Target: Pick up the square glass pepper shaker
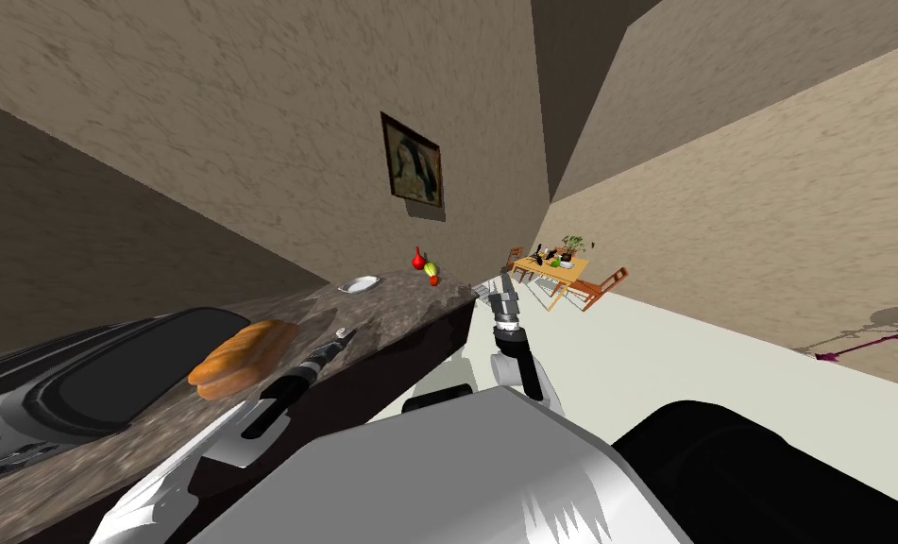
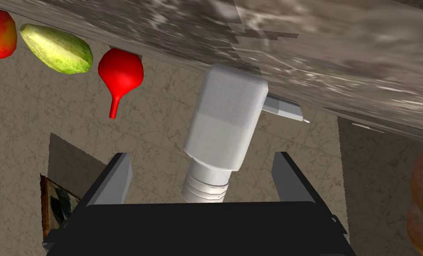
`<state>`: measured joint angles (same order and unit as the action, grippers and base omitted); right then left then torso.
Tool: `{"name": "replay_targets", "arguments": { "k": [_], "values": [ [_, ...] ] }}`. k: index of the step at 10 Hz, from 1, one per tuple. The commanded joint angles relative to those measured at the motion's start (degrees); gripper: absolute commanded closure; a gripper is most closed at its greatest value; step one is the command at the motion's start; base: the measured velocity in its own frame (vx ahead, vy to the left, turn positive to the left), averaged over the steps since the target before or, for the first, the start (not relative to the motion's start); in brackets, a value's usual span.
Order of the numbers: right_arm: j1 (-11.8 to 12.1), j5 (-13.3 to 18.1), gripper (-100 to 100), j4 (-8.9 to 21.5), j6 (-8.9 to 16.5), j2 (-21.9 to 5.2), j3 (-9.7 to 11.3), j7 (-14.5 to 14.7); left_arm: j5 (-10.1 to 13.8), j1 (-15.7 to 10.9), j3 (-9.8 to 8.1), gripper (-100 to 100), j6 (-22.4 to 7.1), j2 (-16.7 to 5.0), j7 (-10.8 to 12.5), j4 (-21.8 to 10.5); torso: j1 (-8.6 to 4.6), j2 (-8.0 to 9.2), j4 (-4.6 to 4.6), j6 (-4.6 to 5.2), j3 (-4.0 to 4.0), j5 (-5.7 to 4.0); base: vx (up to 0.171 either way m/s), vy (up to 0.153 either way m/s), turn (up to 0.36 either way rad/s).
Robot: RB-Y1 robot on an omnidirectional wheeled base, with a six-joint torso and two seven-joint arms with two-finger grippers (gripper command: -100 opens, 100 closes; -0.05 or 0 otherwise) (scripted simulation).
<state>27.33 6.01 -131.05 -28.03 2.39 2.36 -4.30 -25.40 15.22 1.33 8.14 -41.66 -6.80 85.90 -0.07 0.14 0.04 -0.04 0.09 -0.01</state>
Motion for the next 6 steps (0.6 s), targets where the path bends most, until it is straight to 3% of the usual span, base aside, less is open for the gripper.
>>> {"name": "replay_targets", "arguments": {
  "k": [1, 2, 3, 5, 6],
  "values": [
    [0.00, 0.00, 0, 0.00, 0.00, 0.00, 0.00, 0.00, 0.05, -0.12, -0.06, -100, 0.05, -0.23, 0.16, -1.68, 0.00, 0.00, 0.00, 0.00, 0.00, 0.00, -0.013, 0.001, 0.012],
    [0.00, 0.00, 0, 0.00, 0.00, 0.00, 0.00, 0.00, -1.10, -2.91, -0.55, -100, 2.19, -0.25, 0.77, -4.01, 0.06, -0.08, -0.02, 0.00, -0.04, 0.01, -0.066, -0.025, -0.133],
    [-0.01, 0.00, 0, 0.00, 0.00, 0.00, 0.00, 0.00, -1.10, -4.30, -0.55, -100, 2.19, -0.25, 0.77, -5.67, -0.03, 0.02, 0.00, 0.05, 0.00, 0.00, -0.080, -0.031, -0.074],
    [0.00, 0.00, 0, 0.00, 0.00, 0.00, 0.00, 0.00, -1.10, -4.55, -0.55, -100, 2.19, -0.25, 0.77, -8.28, 0.01, 0.00, 0.00, 0.00, 0.00, 0.01, -0.026, -0.004, 0.016],
    [0.00, 0.00, 0, 0.00, 0.00, 0.00, 0.00, 0.00, -2.25, -7.58, -1.04, -100, 4.34, -0.27, 1.38, -10.65, 0.07, -0.09, -0.02, -0.01, -0.05, 0.01, -0.061, -0.024, -0.104]
  ]
}}
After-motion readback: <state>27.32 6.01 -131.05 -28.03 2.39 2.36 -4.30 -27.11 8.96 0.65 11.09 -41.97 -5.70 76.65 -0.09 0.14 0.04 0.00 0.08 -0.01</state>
